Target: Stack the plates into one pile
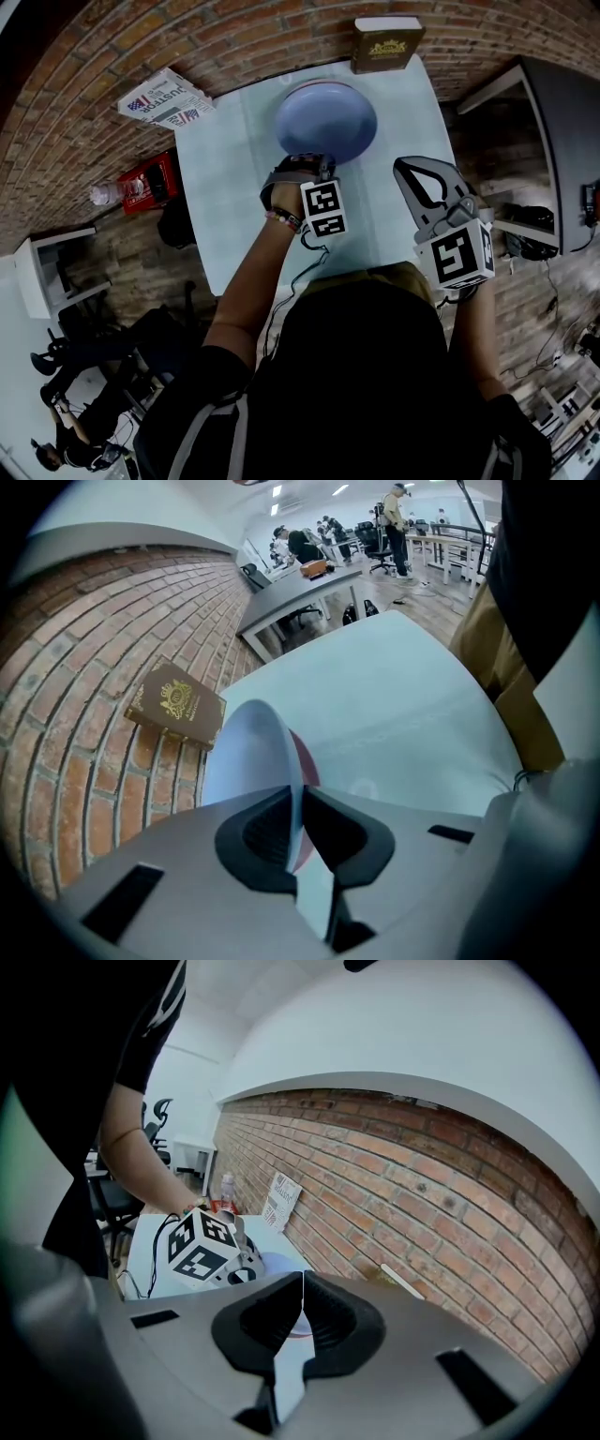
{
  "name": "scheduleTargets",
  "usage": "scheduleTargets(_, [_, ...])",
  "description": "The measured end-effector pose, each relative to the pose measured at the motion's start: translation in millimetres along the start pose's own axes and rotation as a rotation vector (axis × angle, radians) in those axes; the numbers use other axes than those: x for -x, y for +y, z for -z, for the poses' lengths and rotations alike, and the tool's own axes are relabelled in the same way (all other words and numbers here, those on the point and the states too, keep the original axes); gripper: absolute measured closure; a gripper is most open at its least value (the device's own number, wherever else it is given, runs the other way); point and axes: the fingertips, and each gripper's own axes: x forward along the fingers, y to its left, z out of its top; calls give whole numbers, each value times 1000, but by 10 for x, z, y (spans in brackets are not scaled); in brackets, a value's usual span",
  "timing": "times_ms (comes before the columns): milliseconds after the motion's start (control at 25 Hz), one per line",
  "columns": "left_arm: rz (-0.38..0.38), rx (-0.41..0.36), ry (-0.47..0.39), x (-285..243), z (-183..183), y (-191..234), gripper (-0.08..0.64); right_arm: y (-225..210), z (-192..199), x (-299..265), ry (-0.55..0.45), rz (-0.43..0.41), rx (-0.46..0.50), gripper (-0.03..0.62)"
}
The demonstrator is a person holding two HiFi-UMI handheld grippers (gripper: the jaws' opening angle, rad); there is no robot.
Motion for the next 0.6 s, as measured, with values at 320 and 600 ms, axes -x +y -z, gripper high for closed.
scheduleTargets(320, [1, 35, 22, -231, 14, 20, 525, -82, 70, -69, 1, -13, -2, 557])
scheduleTargets(600, [51, 119, 7, -394, 11, -69, 528, -143, 132, -135, -1, -28, -9, 557])
